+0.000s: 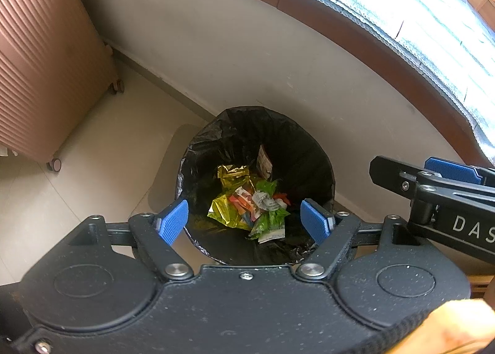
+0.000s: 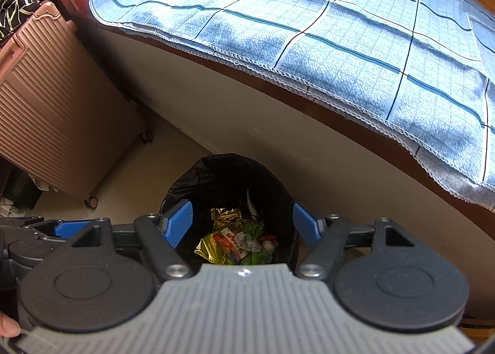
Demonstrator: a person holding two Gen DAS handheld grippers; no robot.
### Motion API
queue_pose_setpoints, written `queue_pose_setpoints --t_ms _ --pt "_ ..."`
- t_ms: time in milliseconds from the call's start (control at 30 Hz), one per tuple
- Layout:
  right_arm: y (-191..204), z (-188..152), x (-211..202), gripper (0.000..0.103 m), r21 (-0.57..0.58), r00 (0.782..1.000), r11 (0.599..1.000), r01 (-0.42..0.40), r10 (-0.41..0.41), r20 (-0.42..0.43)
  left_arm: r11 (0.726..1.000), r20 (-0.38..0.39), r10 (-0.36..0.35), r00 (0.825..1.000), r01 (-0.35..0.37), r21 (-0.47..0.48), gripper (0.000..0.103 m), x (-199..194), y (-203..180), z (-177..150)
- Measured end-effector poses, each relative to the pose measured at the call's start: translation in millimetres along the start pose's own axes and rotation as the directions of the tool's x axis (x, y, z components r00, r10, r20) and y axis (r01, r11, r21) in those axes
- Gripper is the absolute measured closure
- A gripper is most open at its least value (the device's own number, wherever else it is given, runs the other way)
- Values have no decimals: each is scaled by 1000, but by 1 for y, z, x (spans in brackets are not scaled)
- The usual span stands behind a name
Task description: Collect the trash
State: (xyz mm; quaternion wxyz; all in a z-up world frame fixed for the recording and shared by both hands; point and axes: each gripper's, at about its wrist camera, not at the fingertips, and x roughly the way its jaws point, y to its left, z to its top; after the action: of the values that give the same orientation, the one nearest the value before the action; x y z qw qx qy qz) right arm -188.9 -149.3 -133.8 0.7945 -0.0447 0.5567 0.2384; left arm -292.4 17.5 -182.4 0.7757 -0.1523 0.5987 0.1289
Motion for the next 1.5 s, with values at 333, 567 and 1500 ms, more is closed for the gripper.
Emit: queue_pose_setpoints --t_ms 333,567,1500 --pt "-2 -1 -1 21 3 1000 1000 3 -3 3 1000 5 2 1000 -2 -5 24 0 0 -3" --pt "-2 -2 -3 21 7 1000 1000 4 -4 6 1000 3 -11 1000 11 -19 24 -1 1 -5" --pt "-1 -2 -2 21 9 1000 1000 6 -6 3 1000 3 13 1000 -13 -27 16 2 2 -5"
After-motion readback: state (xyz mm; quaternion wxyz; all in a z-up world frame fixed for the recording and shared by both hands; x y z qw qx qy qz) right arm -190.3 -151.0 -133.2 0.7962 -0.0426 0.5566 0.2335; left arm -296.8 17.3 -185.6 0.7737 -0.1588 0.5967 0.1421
